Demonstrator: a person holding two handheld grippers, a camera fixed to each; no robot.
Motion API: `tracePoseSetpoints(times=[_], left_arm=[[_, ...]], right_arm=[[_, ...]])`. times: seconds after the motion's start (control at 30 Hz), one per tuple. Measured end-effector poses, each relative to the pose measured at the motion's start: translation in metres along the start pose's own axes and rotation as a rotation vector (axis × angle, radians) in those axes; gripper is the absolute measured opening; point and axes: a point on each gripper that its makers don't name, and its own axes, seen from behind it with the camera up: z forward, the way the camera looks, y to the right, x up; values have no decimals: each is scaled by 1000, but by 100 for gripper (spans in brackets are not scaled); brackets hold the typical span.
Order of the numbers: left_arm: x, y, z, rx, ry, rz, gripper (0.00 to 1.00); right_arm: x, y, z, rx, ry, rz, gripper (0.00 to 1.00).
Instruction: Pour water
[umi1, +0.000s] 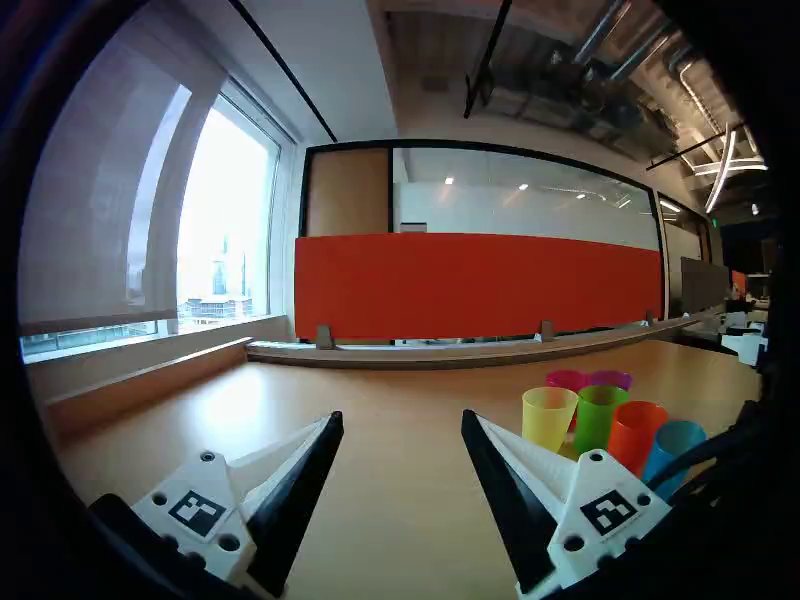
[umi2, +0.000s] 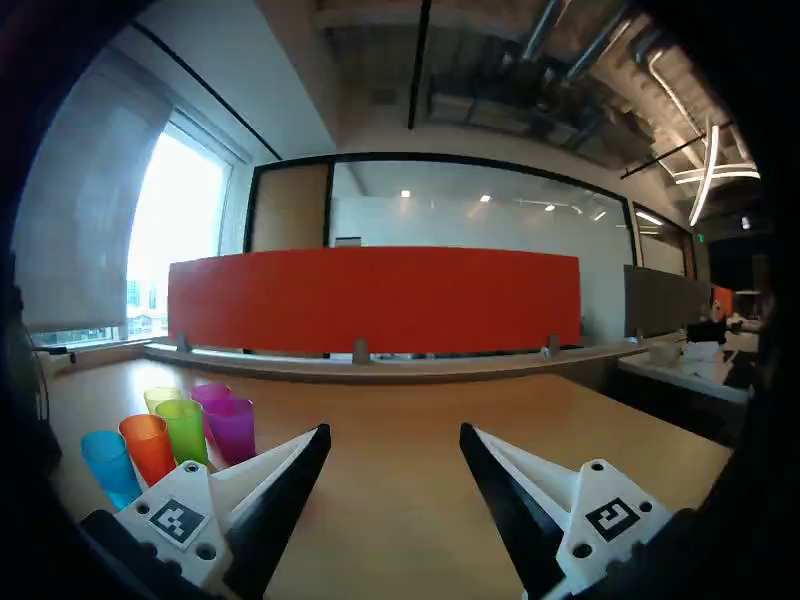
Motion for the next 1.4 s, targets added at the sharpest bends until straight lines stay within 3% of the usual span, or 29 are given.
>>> tracePoseSetpoints(times=[0.27,0.6,0.97,1.4], left_arm=[[5,-3,2,4,-17,35,87],[37,8,7,-54,-22,26,87],[77,0,20,-60,-35,33,87],[120,17,27,-150,-58,-2,87]], right_arm=[[15,3,1,7,3,42,100],[42,-12,4,50,-25,-19,100],[86,-25,7,94,-31,-58,100],[119,-38,13,145,-40,-29,100]])
